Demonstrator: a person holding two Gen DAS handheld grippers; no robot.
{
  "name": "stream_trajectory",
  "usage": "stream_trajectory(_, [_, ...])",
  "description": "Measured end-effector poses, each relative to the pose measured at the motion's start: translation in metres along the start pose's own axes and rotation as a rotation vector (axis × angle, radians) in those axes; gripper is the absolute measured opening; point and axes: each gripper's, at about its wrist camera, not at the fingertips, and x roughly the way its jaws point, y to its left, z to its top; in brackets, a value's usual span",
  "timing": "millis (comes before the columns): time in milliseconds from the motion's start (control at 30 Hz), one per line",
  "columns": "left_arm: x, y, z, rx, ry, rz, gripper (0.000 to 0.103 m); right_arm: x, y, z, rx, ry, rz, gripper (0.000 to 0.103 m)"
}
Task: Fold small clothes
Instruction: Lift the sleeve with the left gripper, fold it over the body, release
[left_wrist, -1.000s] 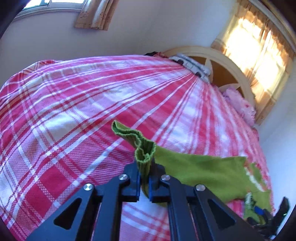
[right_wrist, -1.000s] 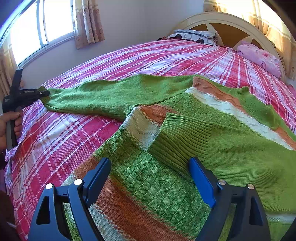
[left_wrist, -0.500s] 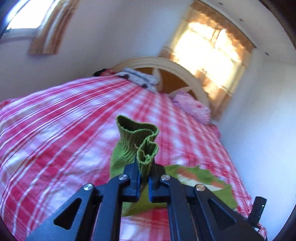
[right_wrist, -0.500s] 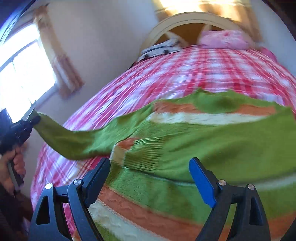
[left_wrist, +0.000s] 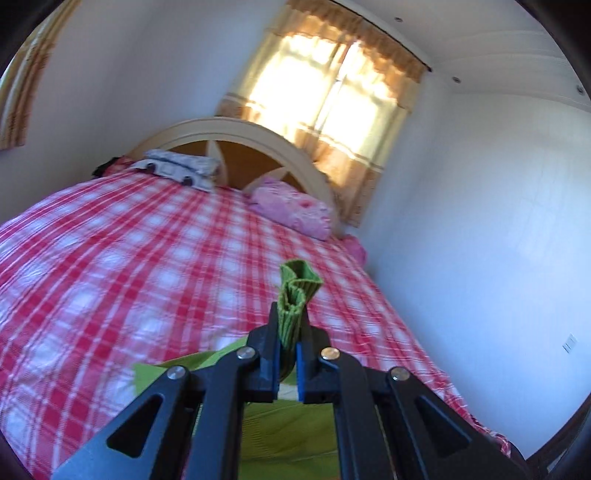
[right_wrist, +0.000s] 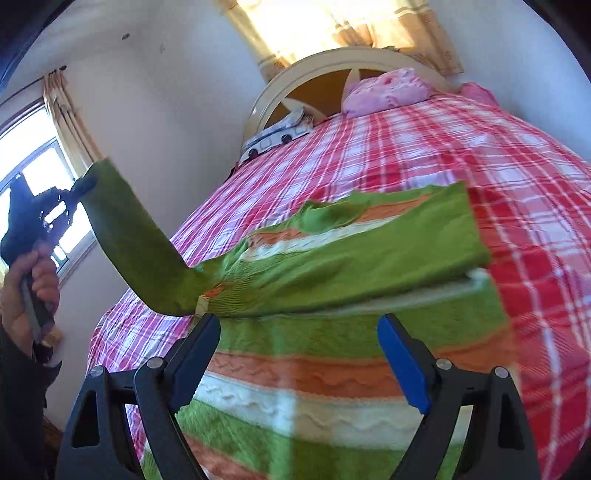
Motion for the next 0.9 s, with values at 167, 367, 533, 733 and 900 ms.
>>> stream_trajectory(167, [0.026,-0.05,0.0,0.029,0.016,-0.068,0.006,-0.014,-0.018,-0.01,0.012,0.0,0.006,0.088])
stream_trajectory(367, [0.068,-0.094,-0.019,0.045,0.065,-0.121,0.006,-0.024,-0.032,-0.018,0.033,-0.011,0.009,0.088])
stream_trajectory(533, [0.108,-0.12,-0.059,0.07,0.134,-0.115,0.006,-0.022,-0.036,-0.022,0.032,0.005,0.007,0.088])
stream_trajectory(733, [0.149,-0.146,-0.119,0.143,0.283,-0.102,0.026,-0.009,-0.041,-0.029,0.037,0.035,0.001,0.088])
stream_trajectory(900, [0.127,-0.136,-0.138,0.261,0.283,-0.073,0.068,-0.003,-0.048,-0.033,0.035,0.052,-0.012,0.088])
